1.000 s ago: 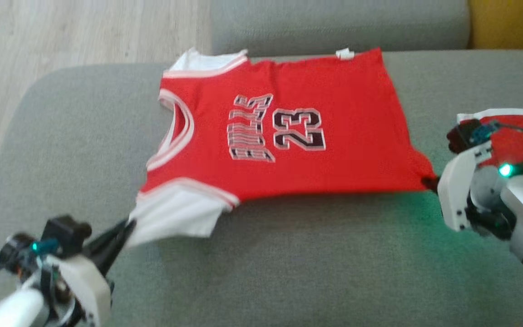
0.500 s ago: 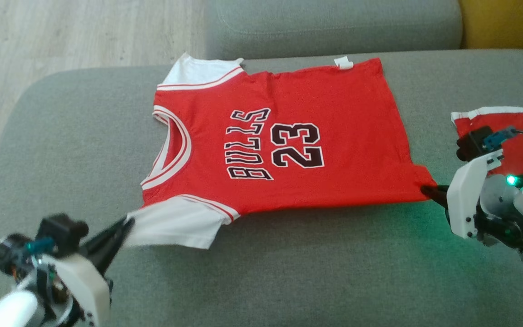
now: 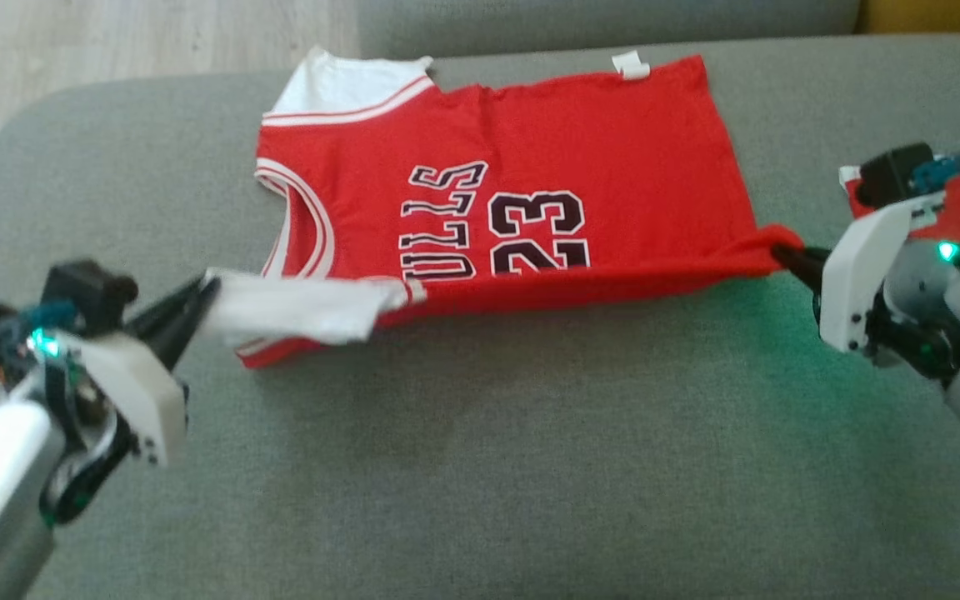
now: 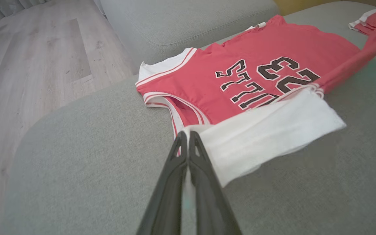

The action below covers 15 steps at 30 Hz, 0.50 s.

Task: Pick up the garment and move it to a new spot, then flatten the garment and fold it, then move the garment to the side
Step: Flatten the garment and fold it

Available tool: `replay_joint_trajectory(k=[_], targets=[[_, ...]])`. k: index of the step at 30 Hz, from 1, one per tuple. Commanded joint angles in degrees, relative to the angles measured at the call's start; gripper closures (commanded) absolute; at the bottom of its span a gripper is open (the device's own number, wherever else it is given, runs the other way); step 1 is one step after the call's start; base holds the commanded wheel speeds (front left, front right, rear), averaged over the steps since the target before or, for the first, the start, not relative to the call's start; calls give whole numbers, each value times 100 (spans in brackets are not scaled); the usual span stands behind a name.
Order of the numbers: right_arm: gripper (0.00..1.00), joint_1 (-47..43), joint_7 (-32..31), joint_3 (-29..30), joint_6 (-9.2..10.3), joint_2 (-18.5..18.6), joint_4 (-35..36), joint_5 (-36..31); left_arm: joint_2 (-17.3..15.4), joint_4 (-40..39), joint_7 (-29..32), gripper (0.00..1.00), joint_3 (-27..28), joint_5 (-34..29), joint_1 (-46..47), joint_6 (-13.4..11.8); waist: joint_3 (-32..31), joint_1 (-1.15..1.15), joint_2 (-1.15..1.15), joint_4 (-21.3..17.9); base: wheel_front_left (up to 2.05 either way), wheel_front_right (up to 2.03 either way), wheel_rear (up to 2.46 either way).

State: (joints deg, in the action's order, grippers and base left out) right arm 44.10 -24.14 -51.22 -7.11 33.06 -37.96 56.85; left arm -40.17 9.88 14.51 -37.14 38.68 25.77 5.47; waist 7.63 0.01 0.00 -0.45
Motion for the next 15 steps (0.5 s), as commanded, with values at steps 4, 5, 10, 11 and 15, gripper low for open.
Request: replay_joint_trajectory(k=[4,5,10,11,15], targets=[[100,450,183,112,-37,-171,-298,-187,-41,371,148,100,98,-117,933,109,334,-1,0,-91,0,0,0],[100,511,206,116,-37,-227,-371,-212,0,475,168,100,50,-131,1041,125,389,-1,0,-102,0,0,0],[100,736,308,106,-37,-424,-612,-289,175,900,192,100,-147,-188,1454,167,602,-1,0,-134,0,0,0],[100,787,333,98,-37,-468,-662,-303,216,1011,176,100,-185,-196,1552,174,651,-1,0,-141,0,0,0],[100,954,409,43,-37,-603,-814,-330,354,1464,73,100,-319,-257,1959,189,805,-1,0,-157,0,0,0]])
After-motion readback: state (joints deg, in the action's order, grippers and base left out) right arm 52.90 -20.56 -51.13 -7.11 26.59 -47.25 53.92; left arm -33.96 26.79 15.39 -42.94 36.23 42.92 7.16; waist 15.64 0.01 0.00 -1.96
